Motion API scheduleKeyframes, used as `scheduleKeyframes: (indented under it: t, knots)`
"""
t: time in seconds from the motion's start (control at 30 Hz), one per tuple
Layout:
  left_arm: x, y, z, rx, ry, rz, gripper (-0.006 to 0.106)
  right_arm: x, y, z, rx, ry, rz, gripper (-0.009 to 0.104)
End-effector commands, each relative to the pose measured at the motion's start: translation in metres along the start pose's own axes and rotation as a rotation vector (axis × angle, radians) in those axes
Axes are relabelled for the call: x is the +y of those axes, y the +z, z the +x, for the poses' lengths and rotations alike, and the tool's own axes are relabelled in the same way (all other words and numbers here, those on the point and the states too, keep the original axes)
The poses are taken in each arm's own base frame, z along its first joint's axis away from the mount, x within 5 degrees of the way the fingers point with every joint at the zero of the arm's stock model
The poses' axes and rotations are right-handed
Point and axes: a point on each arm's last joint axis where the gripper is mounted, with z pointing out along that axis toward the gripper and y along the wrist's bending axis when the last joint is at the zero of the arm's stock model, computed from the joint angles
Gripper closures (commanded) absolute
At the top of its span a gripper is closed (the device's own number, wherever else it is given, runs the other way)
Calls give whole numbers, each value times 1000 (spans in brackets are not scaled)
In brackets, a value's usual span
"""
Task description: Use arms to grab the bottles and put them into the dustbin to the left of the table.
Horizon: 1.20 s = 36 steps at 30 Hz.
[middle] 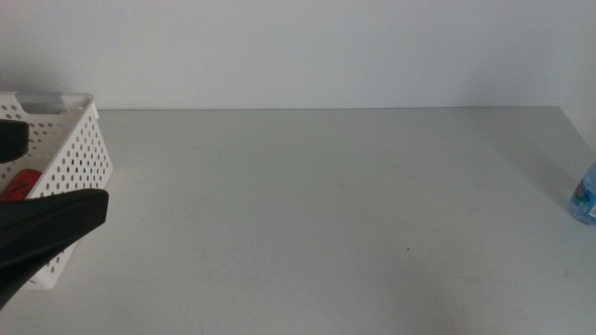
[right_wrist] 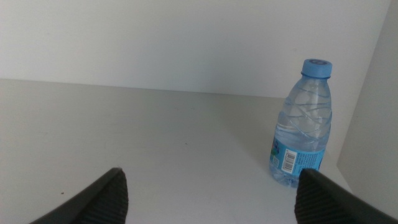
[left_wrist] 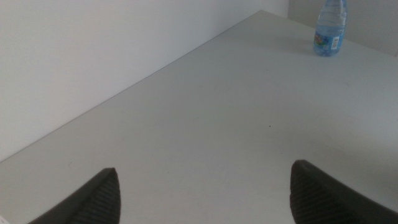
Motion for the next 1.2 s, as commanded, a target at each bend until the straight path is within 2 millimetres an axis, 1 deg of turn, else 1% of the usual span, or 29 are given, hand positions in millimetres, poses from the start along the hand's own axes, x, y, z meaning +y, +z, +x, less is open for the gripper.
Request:
scheduleKeyframes:
  t: [0.0, 0.13, 0.23, 0.37, 0.57, 0.67, 0.8, 1.17]
  knots:
    - [1, -3, -13, -97, -11, -3, 7, -1, -3, -14, -137, -31, 13, 1]
    - [1, -3, -13, -97, -11, -3, 7, -1, -5, -26, -267, -35, 19, 1]
    - [1, -3, -13, -97, -11, -3, 7, -1, -7, -30, -321, -38, 22, 1]
    - [1, -3, -13, -97, -11, -3, 7, -1, -3, -29, -281, -52, 20, 1]
    - [1, -3, -13, -97, -11, -3, 7, 0, 10, -25, -187, -98, 7, 1]
    - [1, -3, -13, -97, -11, -3, 7, 0, 16, -26, -183, -80, 1, 1]
    - [1, -3, -13, -97, -11, -3, 7, 1, 25, -23, -128, -32, -9, 1]
    - [1, -3, -13, -97, -11, -3, 7, 2, 44, -16, -40, -35, -24, 1]
